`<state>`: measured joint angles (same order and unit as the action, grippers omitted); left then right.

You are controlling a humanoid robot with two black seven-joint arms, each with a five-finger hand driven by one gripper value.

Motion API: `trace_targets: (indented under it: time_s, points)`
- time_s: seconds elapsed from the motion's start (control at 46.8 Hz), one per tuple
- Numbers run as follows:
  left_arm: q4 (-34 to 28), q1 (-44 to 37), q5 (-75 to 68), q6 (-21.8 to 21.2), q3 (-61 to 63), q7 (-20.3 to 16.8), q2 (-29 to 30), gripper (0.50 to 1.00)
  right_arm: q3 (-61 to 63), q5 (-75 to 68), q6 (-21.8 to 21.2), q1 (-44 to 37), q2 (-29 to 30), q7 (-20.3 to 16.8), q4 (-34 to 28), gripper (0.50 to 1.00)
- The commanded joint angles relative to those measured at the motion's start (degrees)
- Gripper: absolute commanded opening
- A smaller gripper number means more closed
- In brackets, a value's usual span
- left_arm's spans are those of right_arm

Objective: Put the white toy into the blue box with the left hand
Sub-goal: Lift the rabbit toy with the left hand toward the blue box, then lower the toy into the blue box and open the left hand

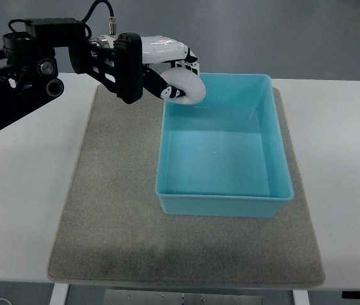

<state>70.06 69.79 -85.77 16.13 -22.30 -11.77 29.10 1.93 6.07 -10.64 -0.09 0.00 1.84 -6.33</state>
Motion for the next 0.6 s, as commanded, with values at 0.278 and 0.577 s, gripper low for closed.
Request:
trace_targets:
  time_s: [0.278,0.577]
  points:
    - [-0.71,-2.02,-1.33,-0.22,1.29,0.08,-4.49,0.500,0.00,0.00,0.00,0.00,0.00,0.00,0.00,0.936]
    - [-0.71,-4.58,-1.42,-1.10,1.38,0.08,-5.89,0.726,0.00,0.00,0.00,0.00,0.00,0.00,0.00,0.936]
